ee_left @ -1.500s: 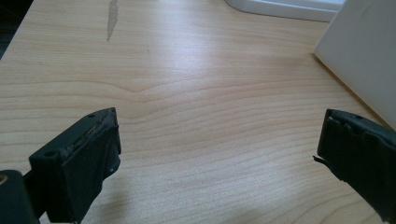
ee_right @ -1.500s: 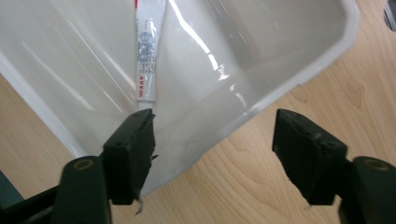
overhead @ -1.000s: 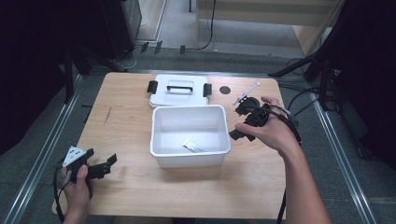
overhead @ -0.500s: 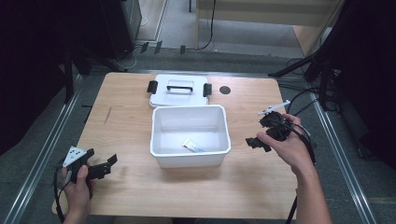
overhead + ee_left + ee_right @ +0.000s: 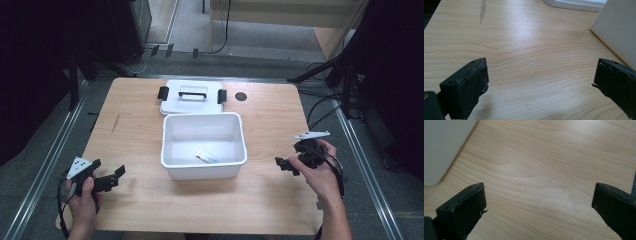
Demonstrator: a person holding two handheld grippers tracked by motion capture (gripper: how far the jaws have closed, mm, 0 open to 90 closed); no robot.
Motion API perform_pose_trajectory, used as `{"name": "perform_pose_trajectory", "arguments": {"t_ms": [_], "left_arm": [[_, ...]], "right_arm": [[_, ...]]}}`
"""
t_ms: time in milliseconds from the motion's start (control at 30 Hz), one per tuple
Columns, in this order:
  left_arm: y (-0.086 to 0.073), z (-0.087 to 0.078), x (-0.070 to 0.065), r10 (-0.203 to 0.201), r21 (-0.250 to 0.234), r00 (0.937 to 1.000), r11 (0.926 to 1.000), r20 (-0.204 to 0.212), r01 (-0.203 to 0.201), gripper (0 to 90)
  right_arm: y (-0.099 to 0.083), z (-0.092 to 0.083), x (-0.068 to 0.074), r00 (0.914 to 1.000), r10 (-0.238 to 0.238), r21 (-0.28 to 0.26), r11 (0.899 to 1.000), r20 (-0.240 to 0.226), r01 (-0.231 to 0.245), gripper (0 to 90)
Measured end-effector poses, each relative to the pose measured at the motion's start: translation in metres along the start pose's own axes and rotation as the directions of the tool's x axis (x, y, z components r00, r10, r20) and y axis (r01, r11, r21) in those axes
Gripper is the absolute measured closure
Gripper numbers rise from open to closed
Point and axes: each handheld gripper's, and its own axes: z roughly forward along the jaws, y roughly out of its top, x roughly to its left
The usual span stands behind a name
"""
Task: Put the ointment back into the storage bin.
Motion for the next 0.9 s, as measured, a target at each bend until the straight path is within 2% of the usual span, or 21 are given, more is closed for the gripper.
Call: {"name": "perform_pose_trajectory", "arguments": {"t_ms": [133, 167, 300, 367, 667, 900], "left_arm": [[0.000, 0.000, 0.000, -0.003, 0.000, 1.0000, 1.0000, -0.002, 0.003, 0.1], [0.000, 0.000, 0.000, -0.004, -0.001, 1.0000, 1.0000, -0.001, 0.004, 0.1], [0.000, 0.000, 0.000, 0.002, -0.003, 1.0000, 1.0000, -0.001, -0.002, 0.1], [0.000, 0.000, 0.000, 0.002, -0.001, 1.0000, 1.0000, 0.003, -0.002, 0.1], [0.000, 0.000, 0.000, -0.004, -0.001, 1.0000, 1.0000, 0.004, 0.004, 0.1], [0.000, -0.001, 0.000, -0.005, -0.002, 1.0000, 1.0000, 0.007, 0.005, 0.1]], "right_arm": [[-0.016, 0.003, -0.008, 0.9992, 0.033, -0.036, 0.999, 0.024, -0.032, 0.0], [-0.025, 0.004, -0.010, 0.9989, 0.040, -0.058, 0.998, 0.025, -0.039, 0.0], [-0.035, 0.005, -0.012, 0.9986, 0.037, -0.081, 0.996, 0.036, -0.034, 0.0], [-0.048, 0.007, -0.014, 0.9979, 0.054, -0.108, 0.993, 0.036, -0.050, 0.0], [-0.074, 0.010, -0.022, 0.9951, 0.087, -0.123, 0.989, 0.047, -0.081, 0.0], [-0.099, 0.008, -0.030, 0.9921, 0.114, -0.163, 0.981, 0.053, -0.104, 0.0]]}}
